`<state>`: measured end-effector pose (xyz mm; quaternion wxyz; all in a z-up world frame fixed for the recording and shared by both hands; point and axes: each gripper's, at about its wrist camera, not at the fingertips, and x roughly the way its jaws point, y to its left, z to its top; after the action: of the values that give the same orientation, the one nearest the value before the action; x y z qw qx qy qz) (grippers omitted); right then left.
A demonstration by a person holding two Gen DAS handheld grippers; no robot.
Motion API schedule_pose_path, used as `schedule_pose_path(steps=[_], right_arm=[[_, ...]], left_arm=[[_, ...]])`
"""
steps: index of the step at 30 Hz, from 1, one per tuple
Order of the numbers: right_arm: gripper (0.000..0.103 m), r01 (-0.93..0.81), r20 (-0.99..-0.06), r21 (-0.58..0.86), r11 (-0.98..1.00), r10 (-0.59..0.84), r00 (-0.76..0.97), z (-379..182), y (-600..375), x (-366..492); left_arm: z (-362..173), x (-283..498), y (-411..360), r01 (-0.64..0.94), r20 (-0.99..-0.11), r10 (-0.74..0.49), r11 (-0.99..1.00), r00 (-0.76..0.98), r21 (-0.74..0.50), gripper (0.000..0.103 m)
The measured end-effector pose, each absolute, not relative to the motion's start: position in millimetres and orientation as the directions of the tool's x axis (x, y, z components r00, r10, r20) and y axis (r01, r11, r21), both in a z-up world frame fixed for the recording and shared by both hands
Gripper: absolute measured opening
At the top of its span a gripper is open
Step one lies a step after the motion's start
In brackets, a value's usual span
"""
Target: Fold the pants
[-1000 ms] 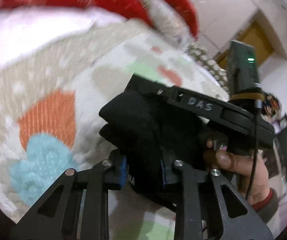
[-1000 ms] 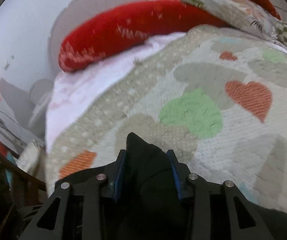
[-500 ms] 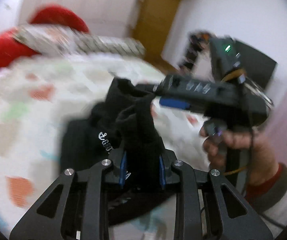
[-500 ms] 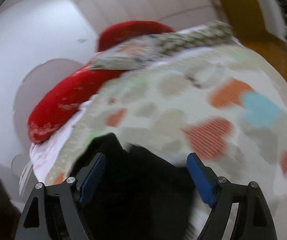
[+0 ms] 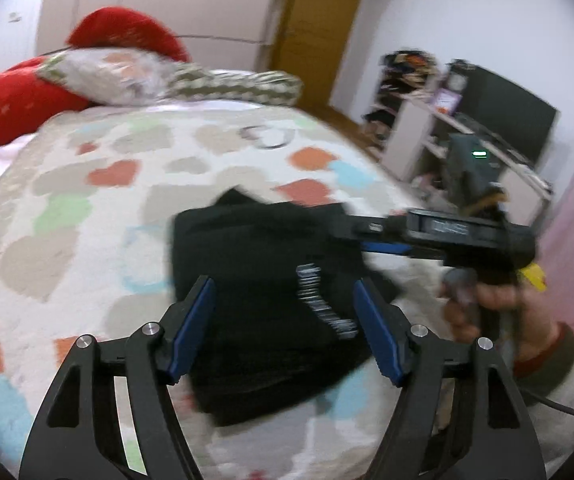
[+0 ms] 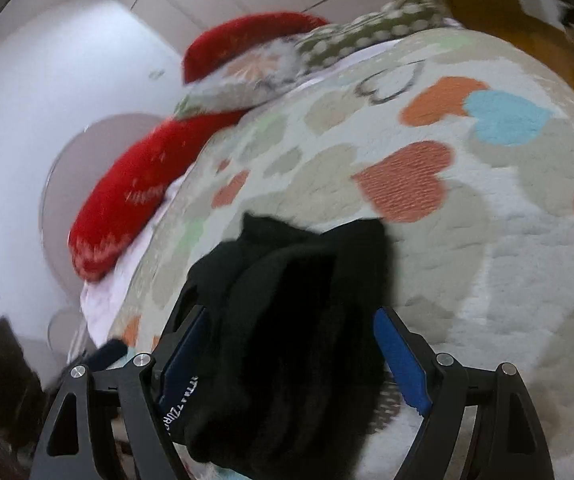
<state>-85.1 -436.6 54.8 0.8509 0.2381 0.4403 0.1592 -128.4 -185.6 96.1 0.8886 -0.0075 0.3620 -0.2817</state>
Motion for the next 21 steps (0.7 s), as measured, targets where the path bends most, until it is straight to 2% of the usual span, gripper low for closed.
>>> schedule_pose_path(steps=[1,2,3,6,9,11,13,14,15,16,17,21], right_arm=[[0.069,-0.111,-0.678,0.515,0.850,0.483,0.554,55,-424,-82],[0.042,-0.136,-0.689,0.480,0.867,0.469,0.552,54,-417,-80],[0.031,-0.153,-0.707,0.434,0.888,0.441,0.553,55,-409,-78],[0.022,-0.219,-0.715,0.306,0.927,0.375,0.590,70,-390,-80],[0.021,-0.222,-0.707,0.239,0.945,0.326,0.627,83,-393,-85],[0.021,-0.183,-0.741,0.199,0.963,0.270,0.615,75,-400,-83],[0.022,-0.139,-0.778,0.221,0.965,0.260,0.571,56,-411,-80],[0.028,-0.120,-0.782,0.240,0.963,0.265,0.563,51,-417,-80],[0.041,-0.102,-0.781,0.253,0.962,0.266,0.565,51,-421,-83],[0.047,-0.074,-0.783,0.254,0.964,0.250,0.569,53,-427,-85],[0.050,-0.064,-0.780,0.252,0.966,0.242,0.578,58,-430,-88],[0.051,-0.087,-0.719,0.237,0.968,0.235,0.654,93,-429,-94]], left_arm=[[91,-126,-182,0.474,-0.651,-0.487,0.854,0.582,-0.215,0.072],[86,-121,-179,0.457,-0.661,-0.476,0.862,0.581,-0.219,0.072],[82,-118,-178,0.441,-0.672,-0.469,0.868,0.574,-0.229,0.072],[78,-117,-177,0.431,-0.677,-0.462,0.873,0.574,-0.230,0.072],[80,-117,-180,0.440,-0.660,-0.467,0.870,0.588,-0.223,0.072],[72,-113,-187,0.452,-0.677,-0.470,0.864,0.566,-0.222,0.072],[60,-112,-193,0.451,-0.703,-0.456,0.867,0.545,-0.213,0.072],[55,-112,-196,0.446,-0.715,-0.442,0.872,0.541,-0.202,0.072],[50,-111,-198,0.442,-0.728,-0.428,0.876,0.535,-0.191,0.072],[48,-110,-197,0.440,-0.733,-0.426,0.877,0.531,-0.191,0.072],[50,-110,-196,0.438,-0.733,-0.429,0.877,0.528,-0.198,0.072],[67,-112,-185,0.417,-0.697,-0.437,0.883,0.568,-0.214,0.072]])
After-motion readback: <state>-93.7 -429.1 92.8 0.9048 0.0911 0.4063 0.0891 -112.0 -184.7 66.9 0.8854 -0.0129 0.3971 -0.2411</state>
